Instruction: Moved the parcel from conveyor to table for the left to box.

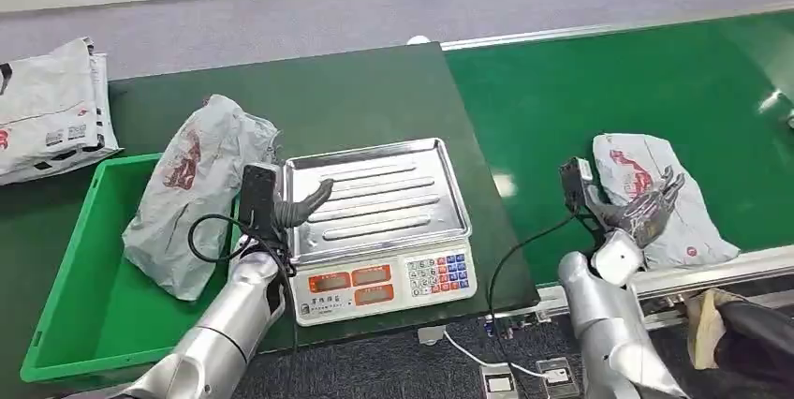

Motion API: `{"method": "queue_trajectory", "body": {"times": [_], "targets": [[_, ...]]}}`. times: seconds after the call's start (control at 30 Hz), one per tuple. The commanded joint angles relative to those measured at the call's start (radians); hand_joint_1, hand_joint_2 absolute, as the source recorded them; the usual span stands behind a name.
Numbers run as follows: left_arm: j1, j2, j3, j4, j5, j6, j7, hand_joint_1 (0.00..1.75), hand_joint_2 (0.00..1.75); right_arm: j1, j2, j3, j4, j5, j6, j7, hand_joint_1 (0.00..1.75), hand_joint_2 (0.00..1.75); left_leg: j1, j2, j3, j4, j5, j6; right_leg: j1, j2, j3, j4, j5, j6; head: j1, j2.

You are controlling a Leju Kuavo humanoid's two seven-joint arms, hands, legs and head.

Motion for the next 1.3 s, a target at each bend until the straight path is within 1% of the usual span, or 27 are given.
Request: {"method": "queue_trajectory", "body": {"times": [0.03, 0.13, 0.2, 0.23, 0.27, 0.37, 0.47, 0.6, 0.63, 0.67, 0.7, 0.73, 0.77, 0.83, 0.97, 1.17, 1.2, 1.23, 1.27, 1.3], "targets": [[-0.022, 0.01, 0.032, 0.027, -0.005, -0.009, 0.011, 0.0, 1.75, -0.115, -0.124, 0.199, 0.371, 0.0, 0.059, 0.222, 0.0, 1.75, 0.001, 0.002, 0.003, 0.0, -0.001, 0.0, 0.001, 0.003, 0.002, -0.001, 0.0, -0.001, 0.0, 0.0], [-0.021, 0.01, 0.032, 0.026, -0.006, -0.008, 0.012, 0.0, 1.75, -0.111, -0.128, 0.197, 0.371, -0.001, 0.054, 0.218, 0.0, 1.75, 0.0, 0.0, 0.001, 0.0, 0.0, 0.0, 0.0, 0.0, 0.001, 0.0, 0.0, 0.0, 0.0, 0.0], [-0.021, 0.01, 0.032, 0.026, -0.006, -0.008, 0.012, 0.0, 1.75, -0.111, -0.128, 0.197, 0.371, -0.001, 0.054, 0.218, 0.0, 1.75, 0.0, 0.001, 0.001, 0.0, -0.001, 0.0, 0.0, 0.001, 0.001, -0.001, 0.0, 0.0, 0.0, 0.0], [-0.021, 0.01, 0.032, 0.026, -0.006, -0.008, 0.012, 0.0, 1.75, -0.113, -0.126, 0.197, 0.372, 0.0, 0.056, 0.219, 0.0, 1.75, 0.001, 0.002, 0.004, -0.001, -0.002, 0.0, 0.001, 0.003, 0.004, -0.002, 0.0, -0.001, 0.0, 0.0], [-0.02, 0.01, 0.034, 0.025, -0.006, -0.008, 0.011, 0.0, 1.75, -0.113, -0.13, 0.215, 0.373, 0.0, 0.061, 0.234, 0.0, 1.75, 0.001, 0.0, 0.002, 0.0, -0.001, 0.0, 0.0, 0.001, 0.002, -0.001, 0.0, 0.0, 0.0, 0.0], [-0.016, 0.018, 0.043, 0.017, -0.002, -0.001, 0.009, 0.0, 1.75, -0.086, -0.141, 0.231, 0.367, -0.002, 0.04, 0.233, 0.0, 1.75, 0.0, -0.001, 0.001, 0.0, 0.0, 0.0, 0.0, 0.0, 0.001, 0.0, 0.0, 0.0, 0.0, 0.0], [-0.005, 0.029, 0.059, 0.003, 0.011, -0.005, 0.006, 0.0, 1.75, -0.056, -0.138, 0.229, 0.357, -0.001, 0.018, 0.226, 0.0, 1.75, 0.001, -0.001, 0.003, -0.002, -0.001, 0.0, 0.001, 0.001, 0.004, -0.002, -0.001, -0.001, 0.0, 0.0], [0.012, 0.034, 0.07, -0.009, 0.02, -0.009, -0.002, 0.0, 1.75, -0.048, -0.131, 0.229, 0.361, 0.0, 0.025, 0.229, 0.0, 1.75, 0.001, 0.0, 0.004, -0.002, -0.001, 0.0, 0.001, 0.001, 0.004, -0.002, 0.0, -0.001, 0.0, 0.0], [0.014, 0.034, 0.071, -0.012, 0.019, -0.008, -0.002, 0.0, 1.75, -0.048, -0.132, 0.226, 0.363, -0.001, 0.028, 0.229, 0.0, 1.75, 0.001, 0.0, 0.002, -0.001, -0.001, 0.0, 0.0, 0.001, 0.002, -0.001, 0.0, 0.0, 0.0, 0.0], [0.015, 0.033, 0.071, -0.016, 0.018, -0.007, -0.001, 0.0, 1.75, -0.049, -0.135, 0.225, 0.368, -0.001, 0.04, 0.232, 0.0, 1.75, 0.001, 0.0, 0.003, -0.001, -0.001, 0.0, 0.001, 0.001, 0.003, -0.002, -0.001, -0.001, 0.0, 0.0], [0.015, 0.033, 0.072, -0.019, 0.016, -0.002, 0.0, 0.0, 1.75, -0.048, -0.136, 0.22, 0.371, -0.004, 0.046, 0.23, 0.0, 1.75, 0.001, 0.0, 0.001, 0.0, -0.001, 0.0, 0.0, 0.0, 0.001, -0.001, -0.001, 0.0, 0.0, 0.0], [0.015, 0.033, 0.072, -0.02, 0.016, -0.002, 0.0, 0.0, 1.75, -0.047, -0.137, 0.219, 0.373, -0.004, 0.051, 0.231, 0.0, 1.75, 0.002, 0.0, 0.004, -0.002, -0.001, 0.0, 0.001, 0.002, 0.005, -0.003, -0.001, -0.001, 0.0, 0.0], [0.015, 0.035, 0.073, -0.022, 0.016, -0.002, 0.003, 0.0, 1.75, -0.047, -0.136, 0.219, 0.375, -0.003, 0.058, 0.232, 0.0, 1.75, 0.0, 0.0, 0.002, -0.001, -0.001, 0.0, 0.0, 0.001, 0.002, -0.001, -0.001, 0.0, 0.0, 0.0], [0.014, 0.039, 0.076, -0.025, 0.019, -0.008, 0.005, 0.0, 1.75, -0.05, -0.137, 0.227, 0.376, 0.0, 0.074, 0.243, 0.0, 1.75, 0.0, 0.0, 0.002, -0.001, -0.001, 0.0, 0.0, 0.001, 0.002, -0.001, -0.001, 0.0, 0.0, 0.0], [0.008, 0.047, 0.085, -0.014, 0.029, -0.021, 0.01, 0.0, 1.75, -0.06, -0.141, 0.261, 0.37, 0.0, 0.152, 0.279, 0.0, 1.75, 0.0, 0.001, 0.001, -0.001, 0.0, 0.0, 0.0, 0.001, 0.001, -0.001, 0.0, 0.0, 0.0, 0.0], [0.007, 0.046, 0.085, -0.013, 0.029, -0.02, 0.009, 0.0, 1.75, -0.06, -0.142, 0.262, 0.37, 0.0, 0.153, 0.279, 0.0, 1.75, 0.001, 0.001, 0.002, -0.001, -0.001, 0.0, 0.001, 0.002, 0.002, -0.002, 0.0, -0.001, 0.0, 0.0], [0.006, 0.045, 0.085, -0.011, 0.029, -0.019, 0.009, 0.0, 1.75, -0.059, -0.143, 0.265, 0.37, 0.0, 0.165, 0.284, 0.0, 1.75, 0.0, 0.0, 0.001, 0.0, -0.001, 0.0, 0.0, 0.001, 0.001, 0.0, -0.001, 0.0, 0.0, 0.0], [0.005, 0.045, 0.088, -0.01, 0.031, -0.019, 0.01, 0.0, 1.75, -0.059, -0.144, 0.268, 0.374, 0.0, 0.187, 0.289, 0.0, 1.75, 0.001, 0.001, 0.004, -0.001, -0.002, 0.0, 0.001, 0.003, 0.004, -0.002, -0.001, -0.001, 0.0, 0.0], [0.004, 0.045, 0.09, -0.009, 0.033, -0.018, 0.01, 0.0, 1.75, -0.059, -0.147, 0.281, 0.373, 0.0, 0.199, 0.298, 0.0, 1.75, 0.0, 0.0, 0.001, 0.0, -0.001, 0.0, 0.0, 0.001, 0.001, 0.0, -0.001, 0.0, 0.0, 0.0], [0.004, 0.046, 0.092, -0.008, 0.035, -0.017, 0.009, 0.0, 1.75, -0.056, -0.147, 0.285, 0.369, 0.0, 0.212, 0.305, 0.0, 1.75, 0.001, 0.0, 0.002, -0.001, -0.001, 0.0, 0.001, 0.002, 0.002, -0.001, -0.001, 0.0, 0.0, 0.0]]}}
